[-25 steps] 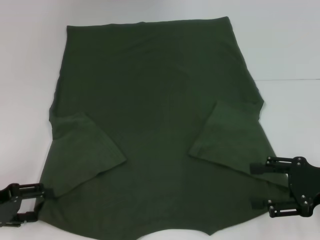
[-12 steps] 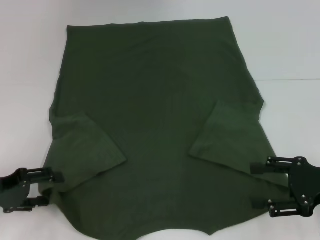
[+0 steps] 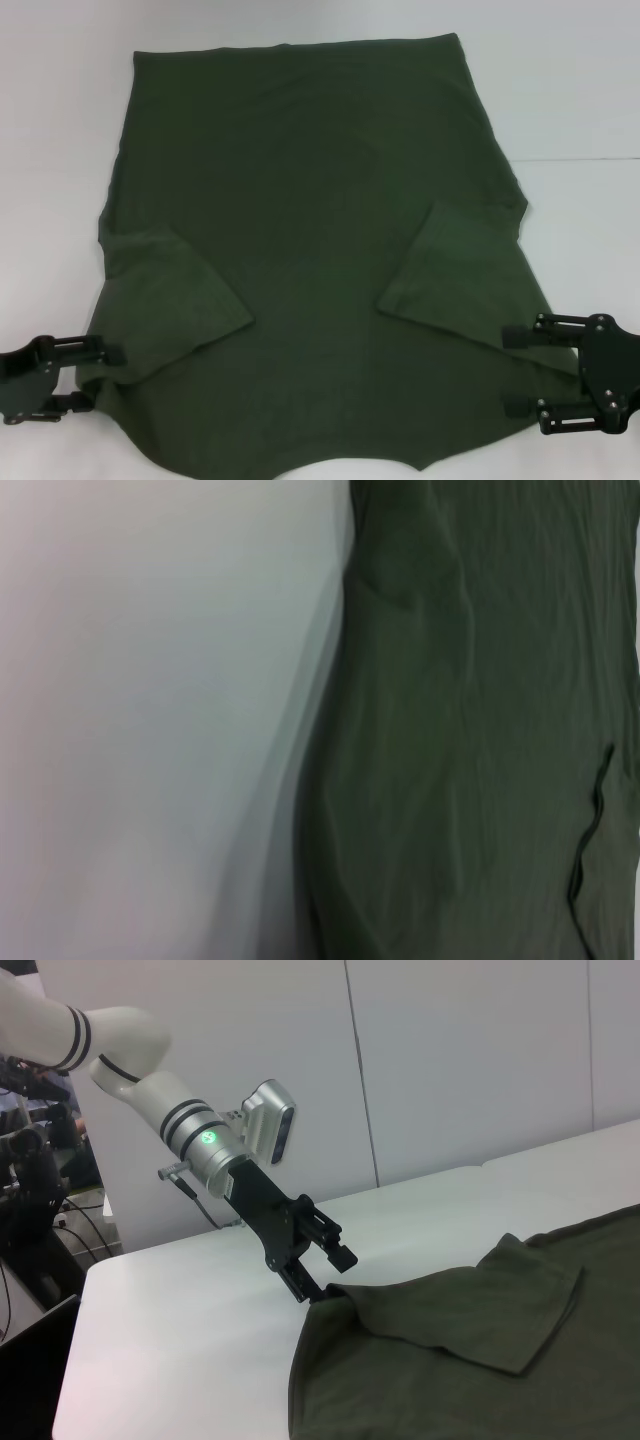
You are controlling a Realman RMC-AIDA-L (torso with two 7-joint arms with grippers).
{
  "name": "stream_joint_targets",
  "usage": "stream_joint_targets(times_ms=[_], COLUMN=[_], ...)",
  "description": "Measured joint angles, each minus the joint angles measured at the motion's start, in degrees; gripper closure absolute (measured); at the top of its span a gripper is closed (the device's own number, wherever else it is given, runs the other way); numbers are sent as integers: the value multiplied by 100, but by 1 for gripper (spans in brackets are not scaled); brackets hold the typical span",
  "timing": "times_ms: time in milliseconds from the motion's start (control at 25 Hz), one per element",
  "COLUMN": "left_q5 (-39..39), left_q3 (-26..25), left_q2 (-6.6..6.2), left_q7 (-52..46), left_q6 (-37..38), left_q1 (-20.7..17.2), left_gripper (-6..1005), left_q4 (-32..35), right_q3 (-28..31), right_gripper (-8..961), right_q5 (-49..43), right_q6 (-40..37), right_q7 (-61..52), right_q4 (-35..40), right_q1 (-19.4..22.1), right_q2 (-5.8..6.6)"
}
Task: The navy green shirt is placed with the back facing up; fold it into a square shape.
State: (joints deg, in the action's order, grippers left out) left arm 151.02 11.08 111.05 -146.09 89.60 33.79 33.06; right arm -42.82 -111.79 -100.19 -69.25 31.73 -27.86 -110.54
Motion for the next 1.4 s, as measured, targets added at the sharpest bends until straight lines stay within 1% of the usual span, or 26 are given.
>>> stream_joint_targets(times_ms=[200, 480, 600, 920, 1280, 1400], left_q5=[-153, -300, -303, -310, -328, -326], left_q3=[-25, -5, -14, -84, -82, -69], left_q2=[-7, 15, 20, 10, 52, 41], left_q7=[42, 169, 205, 189, 250, 207], left_q6=[-51, -141, -211, -277, -390, -327], left_q1=[-5, 231, 264, 160, 243, 199], left_gripper=[121, 122, 122, 122, 121, 121], left_q4=[-36, -269, -303, -284, -440, -408], right_q3=[31, 37, 37, 46, 46, 45], right_gripper=[107, 107, 107, 107, 106, 106], right_q5=[0, -10, -11, -23, -29, -31], right_q6=[0, 0, 0, 12, 0, 5], right_q7=[0, 0, 0, 0, 0, 0], right_q4=[0, 0, 0, 0, 0, 0], right_q1=[7, -5, -7, -9, -19, -21], right_q2=[0, 0, 0, 0, 0, 0])
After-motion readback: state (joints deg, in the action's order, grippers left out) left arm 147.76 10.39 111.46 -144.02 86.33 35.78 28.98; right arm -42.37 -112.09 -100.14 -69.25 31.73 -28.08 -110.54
